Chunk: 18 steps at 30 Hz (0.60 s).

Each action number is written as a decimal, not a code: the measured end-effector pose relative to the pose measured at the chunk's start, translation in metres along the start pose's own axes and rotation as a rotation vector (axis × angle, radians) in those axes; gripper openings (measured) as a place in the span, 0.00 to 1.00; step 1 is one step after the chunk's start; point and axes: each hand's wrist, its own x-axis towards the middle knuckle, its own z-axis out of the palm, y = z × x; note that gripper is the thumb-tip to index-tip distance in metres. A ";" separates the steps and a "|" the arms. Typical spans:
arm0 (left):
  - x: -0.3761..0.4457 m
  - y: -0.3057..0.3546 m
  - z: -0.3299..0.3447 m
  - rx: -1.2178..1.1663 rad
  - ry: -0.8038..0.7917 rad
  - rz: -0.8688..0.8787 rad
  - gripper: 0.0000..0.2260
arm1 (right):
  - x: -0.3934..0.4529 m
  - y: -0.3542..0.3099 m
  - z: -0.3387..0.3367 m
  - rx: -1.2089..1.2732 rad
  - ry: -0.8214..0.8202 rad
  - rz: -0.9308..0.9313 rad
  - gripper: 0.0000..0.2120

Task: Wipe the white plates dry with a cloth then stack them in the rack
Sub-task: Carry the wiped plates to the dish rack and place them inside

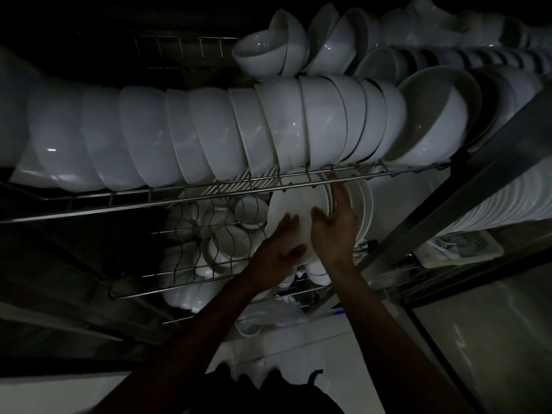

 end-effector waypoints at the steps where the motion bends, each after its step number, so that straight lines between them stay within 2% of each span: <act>1: 0.001 -0.001 -0.001 -0.015 0.005 -0.007 0.31 | 0.000 0.001 0.001 -0.003 0.003 -0.003 0.30; 5: 0.005 -0.003 -0.005 -0.063 -0.016 -0.033 0.31 | 0.000 0.004 0.006 -0.009 0.025 -0.031 0.31; 9: 0.004 -0.008 -0.006 0.015 -0.036 -0.021 0.31 | 0.001 0.013 0.007 -0.051 0.010 -0.044 0.31; 18: -0.001 -0.020 -0.014 0.026 0.020 -0.085 0.30 | -0.010 0.026 0.023 0.002 -0.004 0.017 0.35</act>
